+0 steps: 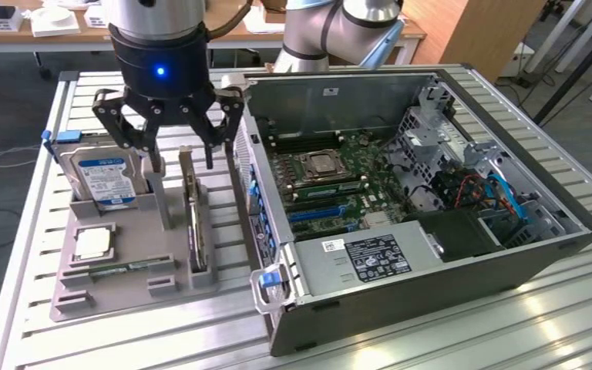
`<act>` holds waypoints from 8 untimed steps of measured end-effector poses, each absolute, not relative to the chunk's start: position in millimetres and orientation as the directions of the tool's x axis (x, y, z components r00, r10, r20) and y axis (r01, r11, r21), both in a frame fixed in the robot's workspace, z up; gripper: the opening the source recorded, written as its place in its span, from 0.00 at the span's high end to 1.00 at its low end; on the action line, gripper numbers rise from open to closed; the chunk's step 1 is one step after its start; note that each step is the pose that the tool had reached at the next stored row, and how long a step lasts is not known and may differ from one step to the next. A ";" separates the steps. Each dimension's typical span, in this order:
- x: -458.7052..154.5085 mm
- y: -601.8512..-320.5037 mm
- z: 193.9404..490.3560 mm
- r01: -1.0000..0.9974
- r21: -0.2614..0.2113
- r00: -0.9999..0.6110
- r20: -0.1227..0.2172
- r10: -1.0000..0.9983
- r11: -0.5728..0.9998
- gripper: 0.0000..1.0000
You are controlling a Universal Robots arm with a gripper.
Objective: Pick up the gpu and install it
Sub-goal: 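Pick up the gpu and move the gpu toward the slot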
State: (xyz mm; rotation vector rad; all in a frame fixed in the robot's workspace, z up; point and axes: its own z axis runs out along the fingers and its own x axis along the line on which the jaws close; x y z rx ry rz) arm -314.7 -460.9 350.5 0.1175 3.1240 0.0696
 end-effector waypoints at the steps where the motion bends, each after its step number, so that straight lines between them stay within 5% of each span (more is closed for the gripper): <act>1: -314.8 -462.5 348.7 0.075 0.045 -0.997 -0.013 0.076 0.996 0.35; 8: -314.8 -469.5 335.9 0.083 0.045 -0.996 -0.013 0.084 0.995 0.35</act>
